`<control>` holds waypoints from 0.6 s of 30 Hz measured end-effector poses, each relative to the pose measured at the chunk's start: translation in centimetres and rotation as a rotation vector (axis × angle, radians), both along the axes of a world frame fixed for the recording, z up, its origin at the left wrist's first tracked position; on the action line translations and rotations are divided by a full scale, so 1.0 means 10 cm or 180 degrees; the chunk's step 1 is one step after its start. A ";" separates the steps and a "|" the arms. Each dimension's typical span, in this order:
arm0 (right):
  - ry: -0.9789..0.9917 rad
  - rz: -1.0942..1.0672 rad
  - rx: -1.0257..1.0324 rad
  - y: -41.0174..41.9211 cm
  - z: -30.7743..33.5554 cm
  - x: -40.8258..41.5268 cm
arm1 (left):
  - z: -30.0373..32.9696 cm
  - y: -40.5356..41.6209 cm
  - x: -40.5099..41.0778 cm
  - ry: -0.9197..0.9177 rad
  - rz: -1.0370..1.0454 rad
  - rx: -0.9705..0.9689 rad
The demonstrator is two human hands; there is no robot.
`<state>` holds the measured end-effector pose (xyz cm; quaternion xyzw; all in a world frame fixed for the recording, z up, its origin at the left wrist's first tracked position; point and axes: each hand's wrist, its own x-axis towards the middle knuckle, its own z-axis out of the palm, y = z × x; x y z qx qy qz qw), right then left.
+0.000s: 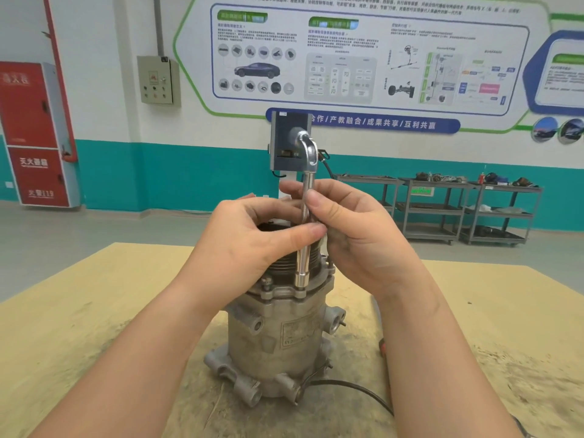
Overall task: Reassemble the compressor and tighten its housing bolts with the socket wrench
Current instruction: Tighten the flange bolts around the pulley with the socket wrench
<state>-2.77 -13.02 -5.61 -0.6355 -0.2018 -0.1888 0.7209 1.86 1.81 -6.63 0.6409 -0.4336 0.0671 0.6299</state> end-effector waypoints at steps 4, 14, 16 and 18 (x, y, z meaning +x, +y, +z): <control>-0.0049 0.0085 -0.0006 -0.01 0.00 0.00 | 0.01 0.00 0.00 0.0018 0.0053 -0.0059; -0.0008 0.0123 -0.0084 -0.03 0.00 -0.01 | 0.03 0.02 -0.02 -0.0166 0.0151 0.0256; 0.0010 0.0102 -0.0017 -0.03 0.00 0.00 | 0.02 0.01 -0.04 -0.0042 0.0151 0.0114; 0.0017 0.0046 0.0008 -0.03 0.01 0.01 | 0.02 -0.01 -0.04 -0.0048 0.0266 0.0104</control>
